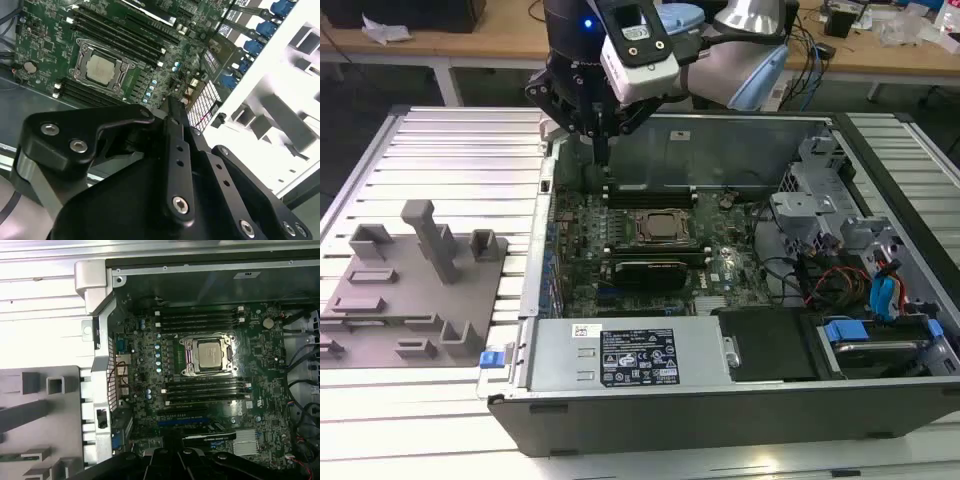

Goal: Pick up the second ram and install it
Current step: 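Reach for the second ram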

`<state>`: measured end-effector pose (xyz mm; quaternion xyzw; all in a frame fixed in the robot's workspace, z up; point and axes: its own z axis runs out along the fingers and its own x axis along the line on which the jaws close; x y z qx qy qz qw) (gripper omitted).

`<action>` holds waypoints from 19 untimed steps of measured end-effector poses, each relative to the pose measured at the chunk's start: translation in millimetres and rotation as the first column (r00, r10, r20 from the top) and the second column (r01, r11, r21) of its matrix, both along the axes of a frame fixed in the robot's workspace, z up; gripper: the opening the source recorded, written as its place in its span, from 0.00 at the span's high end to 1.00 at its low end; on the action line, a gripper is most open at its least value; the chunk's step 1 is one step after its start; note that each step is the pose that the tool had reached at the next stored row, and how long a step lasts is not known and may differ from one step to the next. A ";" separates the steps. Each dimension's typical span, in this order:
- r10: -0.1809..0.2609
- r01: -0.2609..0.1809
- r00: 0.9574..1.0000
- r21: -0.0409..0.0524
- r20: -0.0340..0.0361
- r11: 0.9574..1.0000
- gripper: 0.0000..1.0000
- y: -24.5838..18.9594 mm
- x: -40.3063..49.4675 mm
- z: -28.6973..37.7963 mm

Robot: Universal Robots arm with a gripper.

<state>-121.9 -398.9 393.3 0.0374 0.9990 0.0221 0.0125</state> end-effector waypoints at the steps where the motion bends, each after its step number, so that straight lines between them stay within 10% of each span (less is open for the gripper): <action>1: 0.000 0.000 1.000 0.000 0.000 1.000 0.89 0.0 -0.3 0.0; 19: 0.000 0.000 1.000 0.000 0.000 1.000 0.89 0.0 -60.5 -0.5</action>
